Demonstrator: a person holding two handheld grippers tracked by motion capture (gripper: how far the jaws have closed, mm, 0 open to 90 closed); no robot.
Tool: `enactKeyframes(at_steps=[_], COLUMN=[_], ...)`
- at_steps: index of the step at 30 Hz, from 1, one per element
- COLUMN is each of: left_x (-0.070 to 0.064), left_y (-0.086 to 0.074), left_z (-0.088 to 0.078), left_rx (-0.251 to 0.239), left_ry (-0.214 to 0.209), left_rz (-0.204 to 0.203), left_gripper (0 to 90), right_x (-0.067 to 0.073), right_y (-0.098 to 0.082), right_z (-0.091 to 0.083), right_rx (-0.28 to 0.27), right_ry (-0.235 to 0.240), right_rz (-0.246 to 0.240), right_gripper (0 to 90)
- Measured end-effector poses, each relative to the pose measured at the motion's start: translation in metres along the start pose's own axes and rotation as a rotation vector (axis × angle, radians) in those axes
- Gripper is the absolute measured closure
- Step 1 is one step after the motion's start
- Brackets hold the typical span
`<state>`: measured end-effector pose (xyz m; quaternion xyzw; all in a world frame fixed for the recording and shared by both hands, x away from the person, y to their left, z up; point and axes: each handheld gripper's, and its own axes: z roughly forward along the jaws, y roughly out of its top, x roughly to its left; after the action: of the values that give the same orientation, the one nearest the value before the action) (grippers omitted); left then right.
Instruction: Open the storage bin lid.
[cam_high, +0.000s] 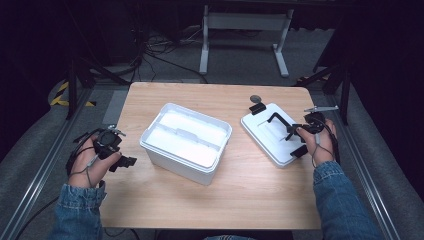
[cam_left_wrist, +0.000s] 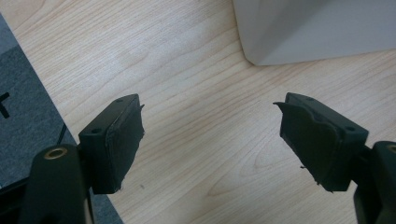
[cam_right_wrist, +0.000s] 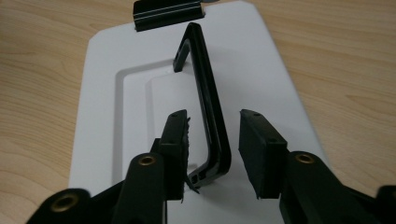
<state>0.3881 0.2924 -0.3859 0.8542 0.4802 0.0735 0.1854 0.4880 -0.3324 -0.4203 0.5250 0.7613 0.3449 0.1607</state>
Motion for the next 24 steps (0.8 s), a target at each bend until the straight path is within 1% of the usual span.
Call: enactKeyframes(at_steps=[1, 3, 5, 7, 9, 11, 12, 14, 16, 17, 18, 19, 20, 21, 24], left_x=[0.0, 0.0, 0.0, 0.001, 0.001, 0.0, 0.0, 0.0, -0.001, -0.001, -0.002, -0.002, -0.002, -0.002, -0.002], left_y=[0.0, -0.001, -0.003, -0.005, -0.006, -0.008, -0.008, -0.009, -0.009, -0.009, -0.009, -0.009, -0.008, -0.008, -0.008], left_z=[0.0, 0.001, 0.001, 0.0, -0.002, -0.002, -0.003, -0.003, -0.004, -0.004, -0.004, -0.004, -0.005, -0.004, -0.004], left_rx=[0.004, 0.005, 0.006, 0.006, 0.003, 0.001, 0.002, 0.004, 0.001, 0.001, 0.001, 0.001, 0.003, 0.004, 0.006], left_ry=[0.0, -0.004, -0.001, 0.005, 0.006, 0.002, 0.007, 0.006, 0.0, 0.001, 0.003, 0.003, 0.005, 0.003, 0.002], left_rz=[-0.004, -0.004, -0.004, -0.003, -0.009, -0.014, -0.007, -0.008, -0.008, -0.008, -0.008, -0.008, -0.002, -0.002, -0.002], left_gripper=[22.1, 22.1, 22.1, 22.1, 22.1, 22.0, 22.1, 22.0, 21.9, 21.9, 21.9, 21.8, 21.8, 21.8, 21.7], right_x=[0.001, 0.003, 0.006, 0.012, 0.02, 0.028, 0.033, 0.043, 0.053, 0.059, 0.063, 0.063, 0.068, 0.077, 0.085], right_y=[0.001, 0.002, 0.003, 0.005, 0.006, 0.006, 0.007, 0.007, 0.006, 0.006, 0.005, 0.005, 0.004, 0.002, -0.002], right_z=[-0.004, -0.009, -0.015, -0.022, -0.029, -0.035, -0.039, -0.046, -0.054, -0.057, -0.059, -0.059, -0.062, -0.066, -0.07], right_rx=[-0.011, -0.026, -0.04, -0.059, -0.078, -0.087, -0.091, -0.097, -0.097, -0.099, -0.093, -0.093, -0.086, -0.071, -0.073], right_ry=[-0.016, -0.024, -0.019, -0.002, 0.025, 0.043, 0.061, 0.092, 0.122, 0.144, 0.155, 0.155, 0.171, 0.198, 0.222], right_rz=[-0.005, -0.017, -0.022, -0.036, -0.051, -0.075, -0.08, -0.099, -0.111, -0.122, -0.123, -0.123, -0.136, -0.151, -0.157], right_gripper=[60.5, 59.7, 59.5, 59.3, 59.2, 59.3, 59.3, 59.2, 58.9, 58.3, 58.0, 58.0, 57.4, 56.3, 54.9])
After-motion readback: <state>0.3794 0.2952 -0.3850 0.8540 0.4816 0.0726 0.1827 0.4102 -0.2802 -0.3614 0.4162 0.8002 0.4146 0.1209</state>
